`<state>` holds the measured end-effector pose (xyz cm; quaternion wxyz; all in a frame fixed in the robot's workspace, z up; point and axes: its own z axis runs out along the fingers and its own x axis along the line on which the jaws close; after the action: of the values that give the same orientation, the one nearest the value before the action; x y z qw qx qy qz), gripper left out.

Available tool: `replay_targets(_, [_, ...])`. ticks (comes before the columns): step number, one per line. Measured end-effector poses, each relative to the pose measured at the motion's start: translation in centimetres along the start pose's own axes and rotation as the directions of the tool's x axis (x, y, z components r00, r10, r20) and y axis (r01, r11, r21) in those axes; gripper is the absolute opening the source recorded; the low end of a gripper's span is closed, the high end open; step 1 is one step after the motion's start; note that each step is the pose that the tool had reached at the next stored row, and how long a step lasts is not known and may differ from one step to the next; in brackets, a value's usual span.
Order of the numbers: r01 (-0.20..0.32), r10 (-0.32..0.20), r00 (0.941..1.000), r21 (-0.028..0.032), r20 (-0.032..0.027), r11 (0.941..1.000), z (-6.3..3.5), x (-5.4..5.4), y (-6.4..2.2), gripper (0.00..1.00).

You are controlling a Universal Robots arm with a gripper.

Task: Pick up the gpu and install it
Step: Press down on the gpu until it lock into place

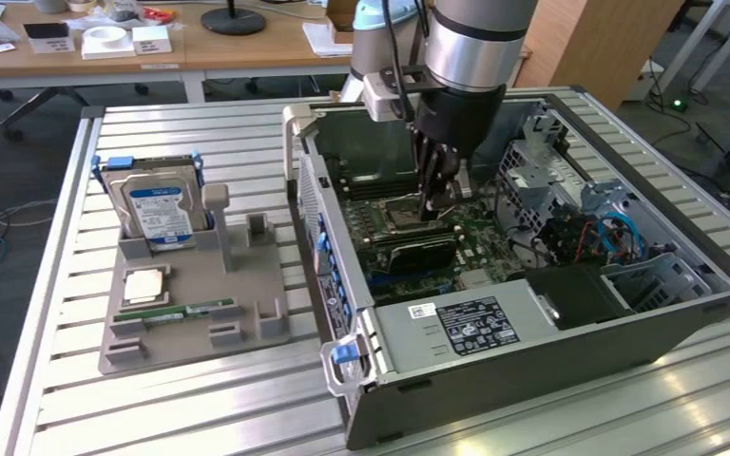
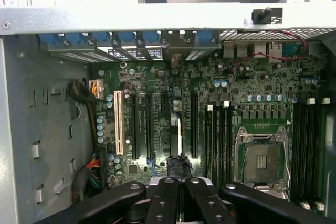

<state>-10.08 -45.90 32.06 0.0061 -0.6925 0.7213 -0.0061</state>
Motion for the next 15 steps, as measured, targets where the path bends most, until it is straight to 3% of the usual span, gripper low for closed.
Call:
replay_targets(9, [-0.001,0.001,1.0,0.0002,0.0003,1.0,0.11,-0.21,0.4,0.11])
replay_targets(15, [-0.003,0.003,1.0,0.0001,0.0002,1.0,0.88,-0.27,0.45,0.11])
